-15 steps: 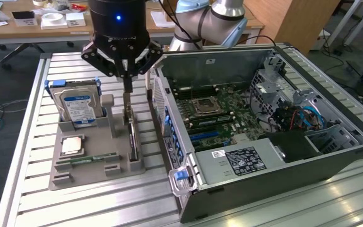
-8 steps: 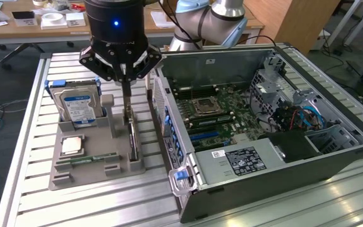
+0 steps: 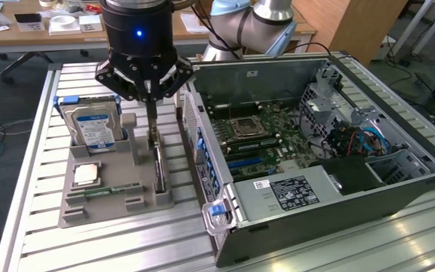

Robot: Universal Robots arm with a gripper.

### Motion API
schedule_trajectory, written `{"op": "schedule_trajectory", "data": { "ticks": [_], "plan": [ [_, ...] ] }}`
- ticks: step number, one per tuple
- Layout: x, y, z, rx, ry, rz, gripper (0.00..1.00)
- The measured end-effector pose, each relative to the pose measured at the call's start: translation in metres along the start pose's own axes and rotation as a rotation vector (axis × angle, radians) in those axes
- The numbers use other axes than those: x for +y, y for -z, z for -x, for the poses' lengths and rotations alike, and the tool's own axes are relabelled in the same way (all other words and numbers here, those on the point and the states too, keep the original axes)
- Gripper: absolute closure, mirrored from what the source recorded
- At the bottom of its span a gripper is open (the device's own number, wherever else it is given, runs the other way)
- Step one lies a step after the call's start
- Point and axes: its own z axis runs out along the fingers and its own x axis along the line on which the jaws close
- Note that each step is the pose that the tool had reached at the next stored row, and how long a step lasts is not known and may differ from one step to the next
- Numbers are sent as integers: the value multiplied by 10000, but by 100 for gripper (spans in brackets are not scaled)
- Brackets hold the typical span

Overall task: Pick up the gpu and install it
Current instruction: 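Reach for the gpu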

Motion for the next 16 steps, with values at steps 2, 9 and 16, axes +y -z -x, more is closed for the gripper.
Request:
{"op": "schedule_trajectory", "data": {
  "ticks": [2,9,16],
  "plan": [
    [-6,-16,-2,2,-1,-2,89],
    [-44,-31,-8,2,-1,-2,89],
    [-98,-39,-14,1,-1,-2,89]
  ]
}}
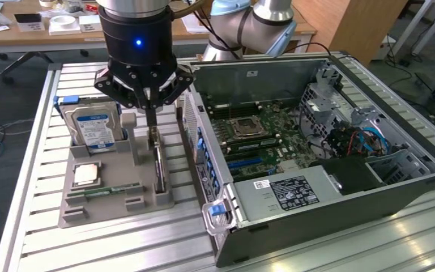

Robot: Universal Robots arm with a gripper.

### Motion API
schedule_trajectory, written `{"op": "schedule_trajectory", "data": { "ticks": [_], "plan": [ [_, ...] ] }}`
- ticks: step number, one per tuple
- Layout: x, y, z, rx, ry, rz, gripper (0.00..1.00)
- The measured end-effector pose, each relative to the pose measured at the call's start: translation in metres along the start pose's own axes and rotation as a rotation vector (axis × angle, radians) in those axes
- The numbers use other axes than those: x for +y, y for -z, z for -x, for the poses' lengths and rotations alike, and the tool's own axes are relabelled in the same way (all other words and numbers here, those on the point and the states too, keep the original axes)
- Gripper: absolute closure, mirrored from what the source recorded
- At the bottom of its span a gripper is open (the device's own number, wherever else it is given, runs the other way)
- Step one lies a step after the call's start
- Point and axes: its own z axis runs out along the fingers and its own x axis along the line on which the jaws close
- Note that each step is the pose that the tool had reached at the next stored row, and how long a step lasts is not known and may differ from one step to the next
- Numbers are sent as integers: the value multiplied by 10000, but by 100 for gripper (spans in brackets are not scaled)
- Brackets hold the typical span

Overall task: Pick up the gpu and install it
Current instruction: 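Reach for the gpu, then pick up the gpu and move the gpu toward the slot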

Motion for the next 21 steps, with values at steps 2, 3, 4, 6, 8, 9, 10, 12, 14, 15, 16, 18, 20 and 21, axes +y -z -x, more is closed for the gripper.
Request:
{"op": "schedule_trajectory", "data": {
  "ticks": [2,3,4,6,8,9,10,12,14,15,16,18,20,21],
  "plan": [
    [0,0,0,0,0,0,89],
    [0,0,0,0,0,0,89],
    [0,0,0,0,0,0,89],
    [0,0,0,0,0,0,89],
    [0,0,0,1,0,0,89],
    [0,0,0,1,0,0,89],
    [0,0,0,0,0,0,89],
    [0,0,0,0,0,0,89],
    [0,0,0,0,0,0,89],
    [0,0,0,1,0,0,89],
    [0,0,0,0,0,0,83],
    [0,0,0,1,0,0,77],
    [0,0,0,0,0,0,65],
    [0,0,0,0,0,0,65]
  ]
}}
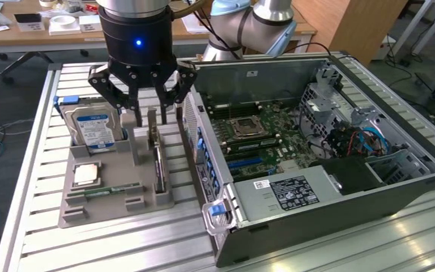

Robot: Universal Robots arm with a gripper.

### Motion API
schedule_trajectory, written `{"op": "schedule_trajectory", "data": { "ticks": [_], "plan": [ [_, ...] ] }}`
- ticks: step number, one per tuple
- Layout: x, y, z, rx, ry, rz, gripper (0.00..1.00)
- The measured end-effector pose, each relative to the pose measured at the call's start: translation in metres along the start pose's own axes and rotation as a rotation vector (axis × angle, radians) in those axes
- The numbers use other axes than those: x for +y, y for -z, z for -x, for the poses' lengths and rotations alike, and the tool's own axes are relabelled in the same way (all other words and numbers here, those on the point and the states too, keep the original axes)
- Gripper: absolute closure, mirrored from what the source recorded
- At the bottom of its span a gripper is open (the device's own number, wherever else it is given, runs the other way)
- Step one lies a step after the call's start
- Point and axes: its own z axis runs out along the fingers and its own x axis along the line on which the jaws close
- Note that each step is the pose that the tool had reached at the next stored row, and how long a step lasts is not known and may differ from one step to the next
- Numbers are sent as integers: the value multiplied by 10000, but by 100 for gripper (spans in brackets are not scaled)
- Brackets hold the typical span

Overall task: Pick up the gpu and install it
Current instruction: 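Pick up the gpu and move the gpu toward the slot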

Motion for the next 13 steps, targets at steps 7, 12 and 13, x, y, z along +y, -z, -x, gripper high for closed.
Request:
{"op": "schedule_trajectory", "data": {
  "ticks": [7,12,13],
  "plan": [
    [0,0,0,0,0,0,53],
    [-1,-24,-1,-1,0,1,53],
    [-2,-35,-1,-1,0,1,53]
  ]
}}
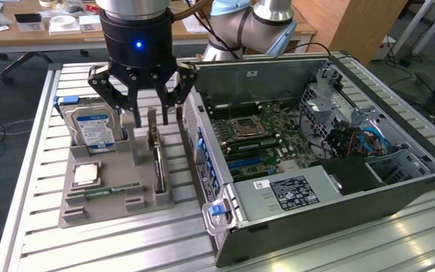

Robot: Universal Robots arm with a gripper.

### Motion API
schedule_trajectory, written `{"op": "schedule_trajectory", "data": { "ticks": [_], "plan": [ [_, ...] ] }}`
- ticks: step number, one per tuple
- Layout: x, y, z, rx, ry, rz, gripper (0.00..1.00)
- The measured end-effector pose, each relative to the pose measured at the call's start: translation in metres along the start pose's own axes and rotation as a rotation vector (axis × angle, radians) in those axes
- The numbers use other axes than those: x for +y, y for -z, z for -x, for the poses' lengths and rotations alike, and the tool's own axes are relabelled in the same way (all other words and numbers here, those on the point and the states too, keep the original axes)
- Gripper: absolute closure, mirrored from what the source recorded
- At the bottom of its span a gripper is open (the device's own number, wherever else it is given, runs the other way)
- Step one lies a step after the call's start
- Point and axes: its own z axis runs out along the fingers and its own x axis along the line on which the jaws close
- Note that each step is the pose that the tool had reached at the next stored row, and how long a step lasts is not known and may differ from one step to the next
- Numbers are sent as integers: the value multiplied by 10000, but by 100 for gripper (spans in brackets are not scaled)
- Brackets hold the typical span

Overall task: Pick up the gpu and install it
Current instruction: 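Pick up the gpu and move the gpu toward the slot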

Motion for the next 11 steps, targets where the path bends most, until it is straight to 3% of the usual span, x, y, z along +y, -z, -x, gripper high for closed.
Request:
{"op": "schedule_trajectory", "data": {
  "ticks": [11],
  "plan": [
    [-2,-42,-1,2,0,-1,53]
  ]
}}
